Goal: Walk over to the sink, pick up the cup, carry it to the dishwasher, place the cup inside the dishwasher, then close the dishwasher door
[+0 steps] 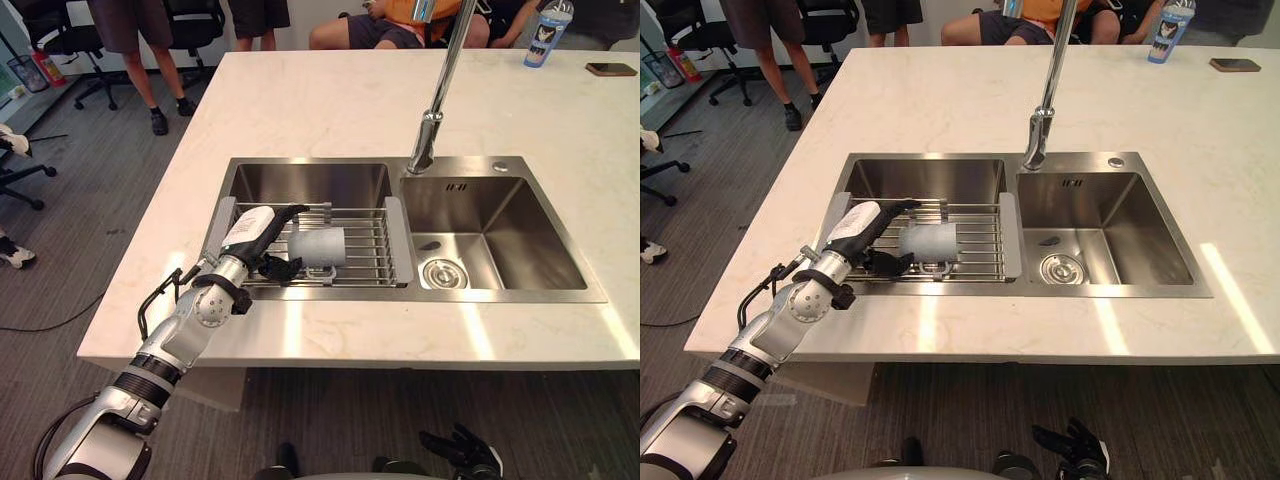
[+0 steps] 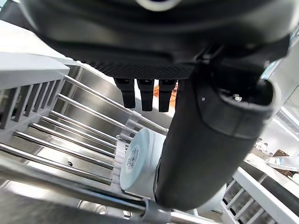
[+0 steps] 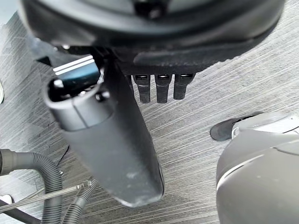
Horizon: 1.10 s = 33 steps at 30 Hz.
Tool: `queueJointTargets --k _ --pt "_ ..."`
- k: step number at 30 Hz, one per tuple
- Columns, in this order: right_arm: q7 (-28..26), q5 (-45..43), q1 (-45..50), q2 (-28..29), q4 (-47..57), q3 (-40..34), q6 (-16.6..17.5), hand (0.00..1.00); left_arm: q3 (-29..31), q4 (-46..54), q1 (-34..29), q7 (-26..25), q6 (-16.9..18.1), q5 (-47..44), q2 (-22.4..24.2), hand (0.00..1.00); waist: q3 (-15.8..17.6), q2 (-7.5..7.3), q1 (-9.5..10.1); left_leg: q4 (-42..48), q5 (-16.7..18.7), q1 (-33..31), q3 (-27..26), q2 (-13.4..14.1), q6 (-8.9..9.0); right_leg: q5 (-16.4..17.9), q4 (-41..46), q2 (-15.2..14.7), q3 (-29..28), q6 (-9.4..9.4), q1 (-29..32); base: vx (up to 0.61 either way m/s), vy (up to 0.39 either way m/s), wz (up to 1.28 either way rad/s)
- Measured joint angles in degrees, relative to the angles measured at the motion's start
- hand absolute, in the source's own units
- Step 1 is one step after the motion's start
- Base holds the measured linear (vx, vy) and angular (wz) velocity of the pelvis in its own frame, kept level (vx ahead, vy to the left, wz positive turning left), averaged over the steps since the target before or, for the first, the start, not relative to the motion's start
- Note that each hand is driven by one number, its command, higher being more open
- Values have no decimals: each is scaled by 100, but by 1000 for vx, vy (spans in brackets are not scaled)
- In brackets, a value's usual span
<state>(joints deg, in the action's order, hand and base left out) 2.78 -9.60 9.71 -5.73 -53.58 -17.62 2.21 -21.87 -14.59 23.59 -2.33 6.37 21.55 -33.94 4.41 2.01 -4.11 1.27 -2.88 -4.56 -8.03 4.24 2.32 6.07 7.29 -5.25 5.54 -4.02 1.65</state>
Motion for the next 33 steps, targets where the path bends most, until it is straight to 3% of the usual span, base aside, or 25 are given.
queueJointTargets --k 4,12,22,30,31,33 --pt "-10 41 8 -45 -7 18 0 90 -176 -140 121 23 21 119 -155 90 37 52 -28 -340 -235 122 32 -22 -3 -23 -34 2 25 23 27 -97 17 3" --pt "-21 76 4 -85 -6 61 -1 90 -527 -155 638 43 110 490 -389 90 88 78 -135 -575 -347 123 101 -84 -25 -118 -146 -25 65 -71 68 -10 12 2" --pt "-29 76 -224 -92 9 74 10 90 -1027 -441 1245 112 71 588 -412 90 326 186 -287 -614 -347 130 197 -117 -25 -130 -226 -47 59 -82 21 41 -3 1" --pt "-27 79 -257 -95 13 99 8 90 -1452 -580 1786 229 86 794 -365 90 496 189 -313 -615 -330 107 87 -110 -22 -127 -106 -47 -122 -90 178 -18 6 -11" --pt "-28 79 -258 -95 14 112 6 90 -1507 -688 1880 253 86 826 -338 30 496 189 -332 -615 -330 88 69 -110 -22 -125 -78 -47 -148 -92 223 -18 3 -9" --pt "-28 79 -278 -95 13 118 6 90 -1556 -833 1976 256 85 906 -317 30 498 191 -398 -615 -330 47 51 -111 -22 -122 -42 -48 -177 -96 289 -7 1 -8"
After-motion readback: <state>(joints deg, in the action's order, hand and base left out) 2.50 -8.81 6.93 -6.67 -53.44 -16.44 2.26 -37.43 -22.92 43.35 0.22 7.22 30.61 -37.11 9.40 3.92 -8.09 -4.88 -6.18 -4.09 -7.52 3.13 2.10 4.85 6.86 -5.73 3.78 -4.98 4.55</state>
